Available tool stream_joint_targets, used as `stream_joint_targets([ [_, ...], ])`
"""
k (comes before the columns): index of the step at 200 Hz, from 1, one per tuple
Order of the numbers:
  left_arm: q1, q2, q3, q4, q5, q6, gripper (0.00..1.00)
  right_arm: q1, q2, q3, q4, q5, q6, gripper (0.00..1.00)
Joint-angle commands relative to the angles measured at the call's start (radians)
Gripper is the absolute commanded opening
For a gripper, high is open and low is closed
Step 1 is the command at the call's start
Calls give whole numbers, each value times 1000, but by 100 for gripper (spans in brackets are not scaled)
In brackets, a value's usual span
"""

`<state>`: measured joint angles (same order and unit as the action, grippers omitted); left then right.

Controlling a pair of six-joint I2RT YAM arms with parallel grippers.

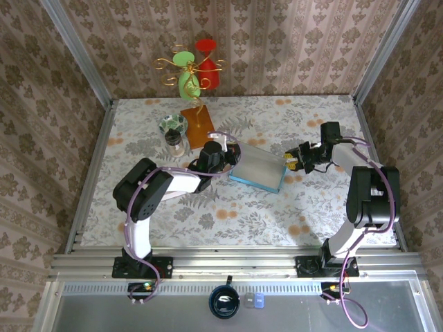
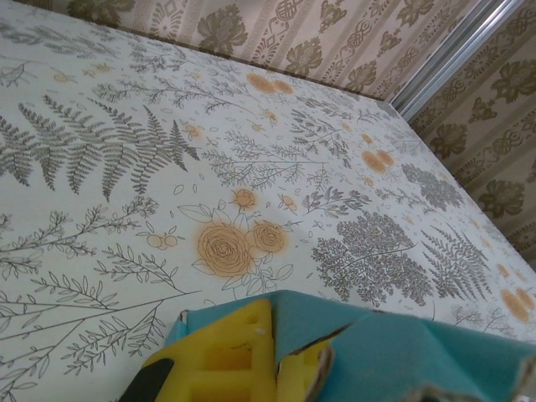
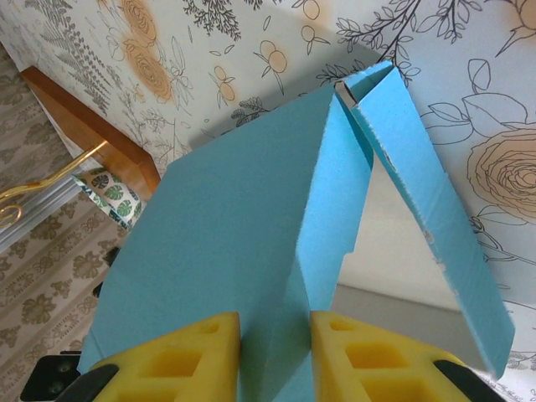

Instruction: Fold the paper box

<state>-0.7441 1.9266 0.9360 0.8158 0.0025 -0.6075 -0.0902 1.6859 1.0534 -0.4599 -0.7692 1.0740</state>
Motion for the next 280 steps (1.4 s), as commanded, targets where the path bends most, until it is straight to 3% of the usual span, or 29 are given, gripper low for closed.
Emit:
stream_joint_targets([
  [1, -15, 4, -18, -56, 131, -115, 3, 27, -7, -23, -35, 34, -50, 27],
  [65, -15, -16, -119, -55, 157, -97, 8, 54, -31, -30, -70, 90, -106, 26],
  [142, -3, -150, -174, -250, 166, -102, 43, 141, -111, -76, -113, 213, -170, 23],
  [188, 4, -206, -243, -328, 244, -139, 55, 165, -144, -129, -83, 248, -161, 24],
  [232, 9, -326, -230, -452, 255, -93, 52, 170, -161, -144, -83, 269, -168, 24],
  [280, 22, -483, -112, -841, 236, -110, 49, 170, -170, -121, -127, 309, -219, 26],
])
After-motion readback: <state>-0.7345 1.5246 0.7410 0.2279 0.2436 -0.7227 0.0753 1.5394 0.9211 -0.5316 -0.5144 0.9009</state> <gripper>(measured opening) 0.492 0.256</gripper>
